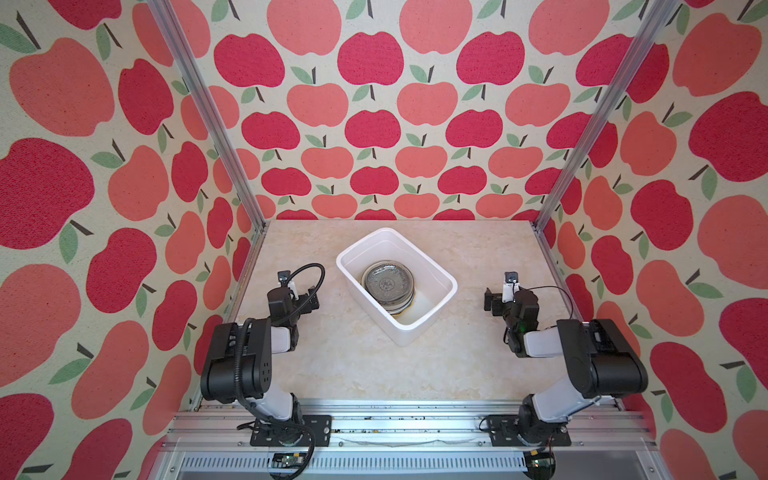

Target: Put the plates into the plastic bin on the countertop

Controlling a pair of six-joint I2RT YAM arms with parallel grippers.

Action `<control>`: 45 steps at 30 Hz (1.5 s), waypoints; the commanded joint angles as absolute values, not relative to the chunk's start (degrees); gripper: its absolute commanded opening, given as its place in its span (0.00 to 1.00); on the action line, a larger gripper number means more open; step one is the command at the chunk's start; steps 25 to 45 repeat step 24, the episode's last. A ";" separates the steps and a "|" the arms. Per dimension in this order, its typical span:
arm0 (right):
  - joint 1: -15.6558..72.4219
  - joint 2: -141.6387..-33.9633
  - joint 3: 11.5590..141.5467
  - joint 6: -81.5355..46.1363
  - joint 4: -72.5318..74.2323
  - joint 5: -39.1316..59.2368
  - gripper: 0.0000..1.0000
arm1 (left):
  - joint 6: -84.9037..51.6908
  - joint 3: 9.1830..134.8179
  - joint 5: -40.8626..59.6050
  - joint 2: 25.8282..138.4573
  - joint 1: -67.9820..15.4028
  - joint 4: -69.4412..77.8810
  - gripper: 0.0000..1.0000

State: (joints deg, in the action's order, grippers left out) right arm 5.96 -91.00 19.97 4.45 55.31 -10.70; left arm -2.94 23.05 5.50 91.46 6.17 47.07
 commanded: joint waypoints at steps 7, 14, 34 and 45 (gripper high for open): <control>4.47 -91.02 20.75 3.05 57.08 -9.49 0.99 | 0.00 22.16 0.79 92.18 5.32 54.02 0.99; 4.22 -91.03 21.30 2.89 55.98 -9.05 0.99 | 0.00 22.15 0.74 92.02 5.36 54.05 0.99; 4.30 -90.89 20.88 3.06 56.78 -8.87 0.99 | 0.03 22.15 0.73 92.10 5.36 54.00 0.99; 4.30 -90.89 20.88 3.06 56.78 -8.87 0.99 | 0.03 22.15 0.73 92.10 5.36 54.00 0.99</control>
